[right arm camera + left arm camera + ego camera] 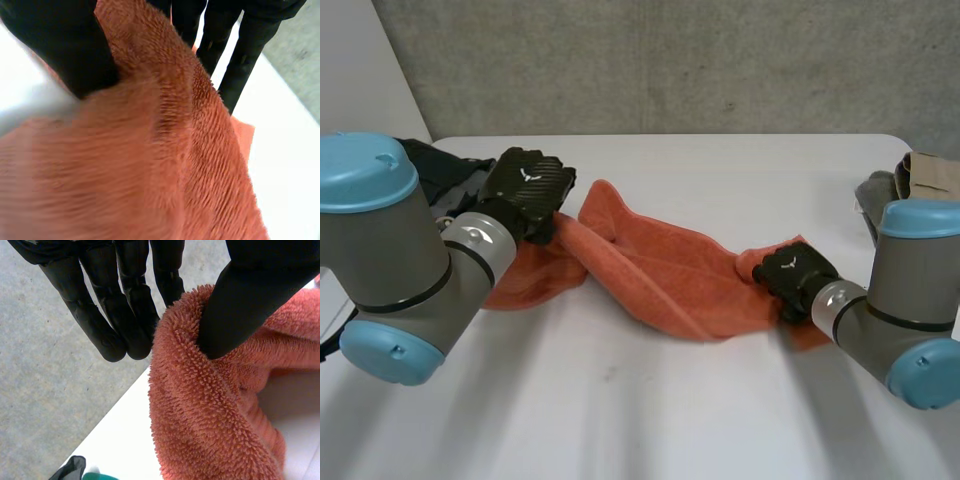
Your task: Fold the laundry.
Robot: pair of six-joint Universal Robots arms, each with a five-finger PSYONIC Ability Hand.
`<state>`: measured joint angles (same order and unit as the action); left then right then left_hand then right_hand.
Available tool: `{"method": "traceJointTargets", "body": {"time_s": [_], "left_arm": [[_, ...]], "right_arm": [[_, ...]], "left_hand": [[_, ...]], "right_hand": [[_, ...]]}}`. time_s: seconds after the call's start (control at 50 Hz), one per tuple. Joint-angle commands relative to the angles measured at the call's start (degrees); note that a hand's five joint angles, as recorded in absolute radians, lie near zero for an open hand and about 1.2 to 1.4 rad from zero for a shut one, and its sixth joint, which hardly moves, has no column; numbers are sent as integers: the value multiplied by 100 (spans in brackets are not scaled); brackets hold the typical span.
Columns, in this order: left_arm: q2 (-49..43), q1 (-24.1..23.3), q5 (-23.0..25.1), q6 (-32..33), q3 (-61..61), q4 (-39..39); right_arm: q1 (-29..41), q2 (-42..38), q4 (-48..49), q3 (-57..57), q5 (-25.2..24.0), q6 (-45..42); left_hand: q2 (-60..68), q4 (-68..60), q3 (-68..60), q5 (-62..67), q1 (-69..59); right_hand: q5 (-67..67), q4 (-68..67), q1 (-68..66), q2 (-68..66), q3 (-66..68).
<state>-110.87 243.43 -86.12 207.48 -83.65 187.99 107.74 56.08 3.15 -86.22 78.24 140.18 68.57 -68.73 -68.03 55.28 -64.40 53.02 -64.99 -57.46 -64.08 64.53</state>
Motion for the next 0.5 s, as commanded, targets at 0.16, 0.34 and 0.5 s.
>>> {"method": "traceJointTargets", "body": {"time_s": [0.16, 0.34, 0.5], "left_arm": [[556, 371, -89, -181, 1097, 1406], [1796, 275, 157, -920, 395, 1170], [2280, 222, 280, -929, -642, 678]], "right_arm": [[-165, 782, 2743, 1669, -151, 351], [-455, 1309, 1242, 1907, -968, 634], [-789, 1599, -1014, 2126, -1329, 151]], "left_hand": [[1143, -1127, -1197, 1472, -1560], [1143, -1127, -1197, 1472, -1560], [1143, -1127, -1197, 1472, -1560]], "right_hand": [[1698, -1501, -2254, -1592, 1547], [1698, -1501, -2254, -1592, 1547], [1698, -1501, -2254, -1592, 1547]]}}
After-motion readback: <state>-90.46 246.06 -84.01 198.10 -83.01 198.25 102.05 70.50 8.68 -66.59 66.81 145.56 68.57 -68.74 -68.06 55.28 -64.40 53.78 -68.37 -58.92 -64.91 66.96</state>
